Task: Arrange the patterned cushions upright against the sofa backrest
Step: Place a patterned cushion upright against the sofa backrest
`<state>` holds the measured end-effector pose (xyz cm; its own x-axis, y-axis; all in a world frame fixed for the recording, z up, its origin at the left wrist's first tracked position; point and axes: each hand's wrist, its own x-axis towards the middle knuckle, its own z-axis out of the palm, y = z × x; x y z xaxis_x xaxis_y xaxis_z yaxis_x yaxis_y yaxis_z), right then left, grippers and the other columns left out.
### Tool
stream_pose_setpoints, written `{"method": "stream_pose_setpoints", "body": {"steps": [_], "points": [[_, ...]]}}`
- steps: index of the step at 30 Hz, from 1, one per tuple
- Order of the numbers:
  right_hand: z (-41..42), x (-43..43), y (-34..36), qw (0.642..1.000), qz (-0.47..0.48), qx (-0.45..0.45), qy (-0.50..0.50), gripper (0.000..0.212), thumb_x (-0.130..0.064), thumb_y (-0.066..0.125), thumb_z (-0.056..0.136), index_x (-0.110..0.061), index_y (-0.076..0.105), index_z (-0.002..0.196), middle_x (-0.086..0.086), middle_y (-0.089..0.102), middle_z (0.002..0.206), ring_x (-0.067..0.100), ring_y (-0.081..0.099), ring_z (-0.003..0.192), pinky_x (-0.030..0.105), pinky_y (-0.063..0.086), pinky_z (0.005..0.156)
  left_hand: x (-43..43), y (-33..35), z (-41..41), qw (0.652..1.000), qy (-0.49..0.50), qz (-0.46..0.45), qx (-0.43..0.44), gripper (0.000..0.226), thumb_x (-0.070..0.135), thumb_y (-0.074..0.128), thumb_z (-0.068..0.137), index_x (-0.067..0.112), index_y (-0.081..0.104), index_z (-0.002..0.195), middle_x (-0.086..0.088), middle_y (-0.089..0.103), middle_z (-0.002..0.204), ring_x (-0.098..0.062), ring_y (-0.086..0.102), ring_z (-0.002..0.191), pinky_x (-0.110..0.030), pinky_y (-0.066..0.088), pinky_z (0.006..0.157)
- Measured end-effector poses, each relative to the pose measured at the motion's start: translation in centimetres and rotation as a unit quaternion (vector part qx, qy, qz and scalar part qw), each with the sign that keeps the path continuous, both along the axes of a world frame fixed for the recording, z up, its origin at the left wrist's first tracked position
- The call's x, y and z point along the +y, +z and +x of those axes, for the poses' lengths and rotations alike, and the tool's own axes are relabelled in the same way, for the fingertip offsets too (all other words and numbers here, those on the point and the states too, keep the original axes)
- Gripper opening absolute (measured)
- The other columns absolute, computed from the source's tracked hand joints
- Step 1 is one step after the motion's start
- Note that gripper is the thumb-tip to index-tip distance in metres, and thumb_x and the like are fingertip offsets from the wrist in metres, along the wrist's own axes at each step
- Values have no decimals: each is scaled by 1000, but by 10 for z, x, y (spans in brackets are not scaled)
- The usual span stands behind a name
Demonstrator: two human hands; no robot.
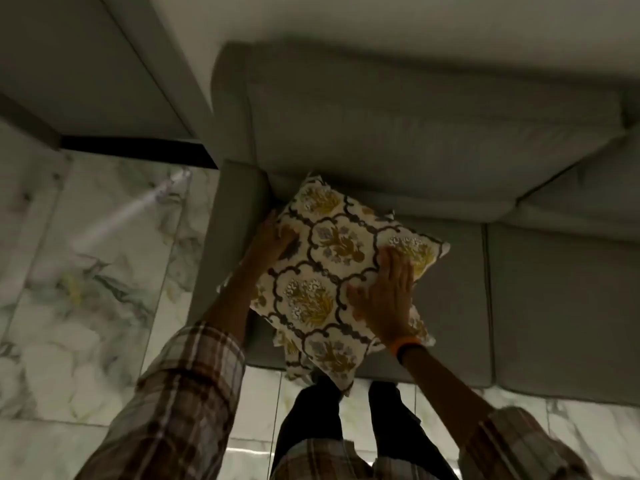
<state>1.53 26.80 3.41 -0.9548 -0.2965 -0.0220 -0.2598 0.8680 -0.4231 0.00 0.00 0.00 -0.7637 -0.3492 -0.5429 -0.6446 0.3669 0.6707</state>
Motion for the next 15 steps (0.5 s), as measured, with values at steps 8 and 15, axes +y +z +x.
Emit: {"method": "stream_pose_setpoints", "body": {"steps": [8,15], "points": [[37,26,-31,753,-415,-359,-364,113,-55,85,72,-17,23,159,8,57,145,27,59,129,54,50,108,3,-39,-14,987,89,106,-80,121,98,53,51,28,38,149,-9,49,149,-35,51,131,-54,39,113],[-12,97,-1,740,-452,-367,-337,88,-40,75,89,-15,28,159,0,65,129,19,64,112,27,53,88,62,47,-48,973,124,192,45,82,69,78,64,24,59,130,6,65,123,-15,63,109,-36,54,97]]}}
